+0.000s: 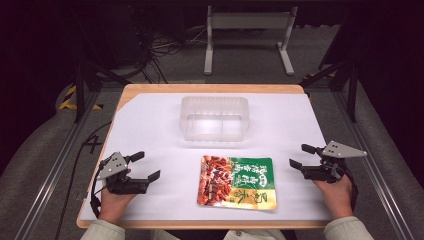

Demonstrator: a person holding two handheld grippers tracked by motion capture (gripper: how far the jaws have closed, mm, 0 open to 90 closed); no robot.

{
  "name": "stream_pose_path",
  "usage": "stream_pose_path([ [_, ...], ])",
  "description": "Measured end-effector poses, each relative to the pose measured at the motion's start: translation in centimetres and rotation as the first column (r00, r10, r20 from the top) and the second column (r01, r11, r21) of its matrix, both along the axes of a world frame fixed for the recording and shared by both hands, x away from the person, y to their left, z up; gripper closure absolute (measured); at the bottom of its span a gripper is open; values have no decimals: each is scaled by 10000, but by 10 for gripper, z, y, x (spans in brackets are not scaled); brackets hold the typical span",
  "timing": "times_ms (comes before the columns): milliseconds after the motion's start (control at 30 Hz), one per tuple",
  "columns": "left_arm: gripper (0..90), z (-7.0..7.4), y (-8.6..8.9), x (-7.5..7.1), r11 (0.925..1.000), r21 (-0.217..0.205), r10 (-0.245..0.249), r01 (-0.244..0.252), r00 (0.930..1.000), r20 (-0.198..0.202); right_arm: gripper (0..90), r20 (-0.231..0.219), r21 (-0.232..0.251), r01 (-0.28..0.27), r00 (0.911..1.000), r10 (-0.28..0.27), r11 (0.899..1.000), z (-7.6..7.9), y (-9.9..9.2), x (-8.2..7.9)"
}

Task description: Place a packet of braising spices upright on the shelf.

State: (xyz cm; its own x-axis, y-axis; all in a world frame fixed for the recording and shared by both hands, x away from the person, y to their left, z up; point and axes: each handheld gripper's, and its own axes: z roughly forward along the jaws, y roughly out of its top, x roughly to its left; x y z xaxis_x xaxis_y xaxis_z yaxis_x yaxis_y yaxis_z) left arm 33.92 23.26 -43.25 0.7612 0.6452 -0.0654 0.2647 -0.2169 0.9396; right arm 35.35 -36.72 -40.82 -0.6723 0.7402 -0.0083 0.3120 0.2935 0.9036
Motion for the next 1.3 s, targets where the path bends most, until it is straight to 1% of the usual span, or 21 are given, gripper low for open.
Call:
stream_pose_path([
  [33, 106, 0, -1, -1, 10000, -37, 35, -35, 10000, -55, 207, 33, -27, 11, 10000, -11, 10000, 0, 0, 0],
  [67, 106, 1, 0, -1, 10000, 35, -15, 15, 10000, 40, 192, 86, -56, 40, 10000, -39, 10000, 0, -1, 0],
  [100, 106, 1, 0, -2, 10000, -28, -29, 29, 10000, -37, 188, 89, -88, 53, 9999, -52, 9999, 0, -1, 0],
  [133, 106, 1, 0, -2, 10000, 22, -16, 16, 10000, 29, 182, 129, -121, 78, 9999, -76, 9999, 0, -1, 0],
  [300, 106, 1, 1, -2, 10000, -44, -8, 8, 10000, 6, 158, 164, -100, 32, 9999, -30, 9999, 0, 0, -1],
  [433, 107, 0, 0, -2, 10000, -10, -23, 22, 10000, -69, 159, -26, 77, -265, 9996, 265, 9996, 1, 4, 2],
  [500, 107, 0, 0, -2, 10000, 52, -48, 48, 10000, -16, 159, -170, 222, -483, 9987, 487, 9986, 2, 9, 3],
  [533, 107, 0, -1, -2, 10000, 53, -54, 54, 10000, -24, 159, -170, 222, -483, 9987, 487, 9986, 2, 9, 3],
  [600, 109, 0, -2, -2, 10000, 57, -62, 63, 10000, -12, 160, -264, 362, -668, 9974, 677, 9971, 2, 13, 4],
  [633, 110, 0, -2, -2, 10000, 68, -67, 67, 10000, -19, 159, -405, 491, -809, 9957, 830, 9955, 2, 15, 4],
  [700, 110, 0, -1, -3, 9999, 106, -70, 70, 10000, -34, 148, -509, 553, -919, 9942, 947, 9942, 1, 19, 5],
  [767, 111, 0, -2, -3, 9999, 91, -98, 99, 9999, -53, 149, -854, 604, -1147, 9891, 1196, 9916, -1, 26, 6],
  [833, 111, 0, -2, -3, 9999, 82, -117, 118, 9999, -70, 149, -1115, 558, -1235, 9853, 1291, 9908, -2, 30, 7],
  [900, 112, 0, -2, -3, 9999, 90, -128, 129, 9999, -74, 149, -1178, 527, -1279, 9840, 1334, 9904, -3, 32, 8],
  [1033, 115, -1, -2, -2, 9999, 113, -129, 131, 9999, -105, 135, -1731, 483, -1475, 9728, 1537, 9879, -10, 38, 12],
  [1067, 115, -1, -2, -2, 9998, 125, -137, 139, 9998, -112, 135, -1731, 483, -1475, 9728, 1537, 9879, -10, 38, 12],
  [1167, 116, -1, -3, -2, 9997, 172, -157, 158, 9998, -93, 135, -1964, 343, -1617, 9665, 1653, 9862, -15, 43, 13],
  [1200, 116, -1, -3, -2, 9997, 188, -162, 164, 9998, -84, 137, -2079, 286, -1730, 9624, 1751, 9845, -17, 46, 13],
  [1233, 116, -1, -3, -2, 9997, 188, -162, 164, 9998, -84, 137, -2079, 286, -1730, 9624, 1751, 9845, -17, 46, 13],
  [1267, 116, -1, -3, -2, 9997, 180, -162, 164, 9998, -90, 139, -2245, 240, -1837, 9569, 1844, 9827, -19, 49, 14],
  [1300, 116, -1, -3, -2, 9997, 185, -165, 166, 9998, -92, 141, -2329, 153, -1881, 9544, 1865, 9820, -21, 50, 14],
])
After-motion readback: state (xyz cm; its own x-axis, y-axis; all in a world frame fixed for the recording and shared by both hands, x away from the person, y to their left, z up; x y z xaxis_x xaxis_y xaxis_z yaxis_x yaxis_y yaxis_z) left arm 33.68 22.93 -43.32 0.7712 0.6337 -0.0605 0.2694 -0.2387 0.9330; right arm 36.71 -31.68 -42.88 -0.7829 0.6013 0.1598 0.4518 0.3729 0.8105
